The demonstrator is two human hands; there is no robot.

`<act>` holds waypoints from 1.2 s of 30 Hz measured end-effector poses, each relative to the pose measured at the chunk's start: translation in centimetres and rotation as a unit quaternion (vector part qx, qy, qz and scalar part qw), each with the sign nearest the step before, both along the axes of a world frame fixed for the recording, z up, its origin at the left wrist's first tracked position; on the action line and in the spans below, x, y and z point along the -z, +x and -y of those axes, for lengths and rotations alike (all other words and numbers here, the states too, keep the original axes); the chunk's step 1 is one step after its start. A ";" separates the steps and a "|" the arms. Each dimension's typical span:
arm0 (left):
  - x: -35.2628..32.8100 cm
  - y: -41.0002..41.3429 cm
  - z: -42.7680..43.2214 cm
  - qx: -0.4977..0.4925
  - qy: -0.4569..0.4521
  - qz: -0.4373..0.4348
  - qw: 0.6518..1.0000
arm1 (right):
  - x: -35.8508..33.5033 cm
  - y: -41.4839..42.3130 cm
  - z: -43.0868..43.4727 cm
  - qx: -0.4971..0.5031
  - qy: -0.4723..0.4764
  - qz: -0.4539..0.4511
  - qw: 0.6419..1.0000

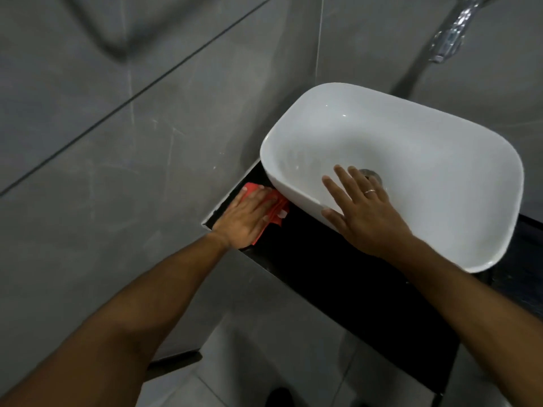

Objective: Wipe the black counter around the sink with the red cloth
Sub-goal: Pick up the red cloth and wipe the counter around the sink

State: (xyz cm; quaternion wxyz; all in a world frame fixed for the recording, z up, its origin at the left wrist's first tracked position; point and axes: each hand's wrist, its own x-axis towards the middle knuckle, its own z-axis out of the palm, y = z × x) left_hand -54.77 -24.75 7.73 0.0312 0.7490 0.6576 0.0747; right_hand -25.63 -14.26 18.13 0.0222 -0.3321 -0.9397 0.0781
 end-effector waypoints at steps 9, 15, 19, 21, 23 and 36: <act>0.1 -3.7 -1.1 0.005 -0.017 -0.016 1.000 | -0.4 -0.1 0.0 0.010 -0.041 -0.005 0.999; 0.9 -4.3 4.6 0.009 -0.006 -0.042 0.999 | -0.2 0.2 0.1 0.015 -0.045 -0.007 0.999; 0.8 -4.7 4.4 -0.009 -0.006 -0.042 0.999 | -0.2 -0.2 0.1 0.007 -0.034 -0.003 0.999; 0.7 -4.0 1.9 -0.016 -0.009 -0.033 0.999 | -0.1 -0.1 0.0 0.008 -0.037 -0.003 0.999; 0.3 -3.1 -0.6 -0.031 -0.008 -0.021 0.999 | -0.1 -0.1 0.0 0.010 -0.030 -0.005 0.999; 1.7 -4.1 4.4 -0.006 0.055 -0.057 0.997 | -0.1 0.2 -0.2 0.013 -0.029 -0.019 0.999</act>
